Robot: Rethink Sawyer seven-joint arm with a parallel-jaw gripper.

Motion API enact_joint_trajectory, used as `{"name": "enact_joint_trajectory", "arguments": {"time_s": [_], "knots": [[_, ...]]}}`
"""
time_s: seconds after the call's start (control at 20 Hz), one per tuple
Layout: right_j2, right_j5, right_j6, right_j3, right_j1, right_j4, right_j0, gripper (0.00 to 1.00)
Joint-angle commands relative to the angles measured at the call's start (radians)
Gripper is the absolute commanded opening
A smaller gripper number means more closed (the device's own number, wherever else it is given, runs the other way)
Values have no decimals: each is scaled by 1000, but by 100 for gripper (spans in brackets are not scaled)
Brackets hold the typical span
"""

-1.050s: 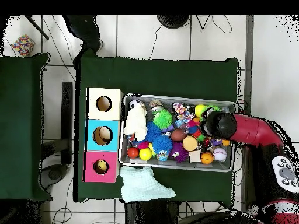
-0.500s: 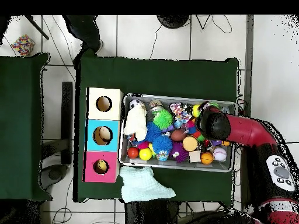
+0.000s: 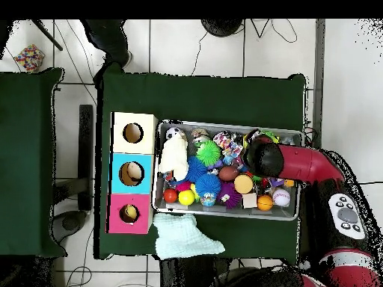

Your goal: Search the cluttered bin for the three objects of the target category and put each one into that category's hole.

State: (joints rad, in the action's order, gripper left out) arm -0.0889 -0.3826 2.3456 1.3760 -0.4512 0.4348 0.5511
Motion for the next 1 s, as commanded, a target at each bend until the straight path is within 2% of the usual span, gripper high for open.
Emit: {"name": "enact_joint_trajectory", "arguments": {"time_s": [0.05, 0.5, 0.75, 1.0], "knots": [[-2, -162, 48, 64, 16, -57, -51, 0], [65, -294, 137, 201, -139, -164, -158, 0], [82, -350, 160, 238, -163, -237, -195, 0], [68, -381, 164, 295, -154, -326, -194, 0]]}}
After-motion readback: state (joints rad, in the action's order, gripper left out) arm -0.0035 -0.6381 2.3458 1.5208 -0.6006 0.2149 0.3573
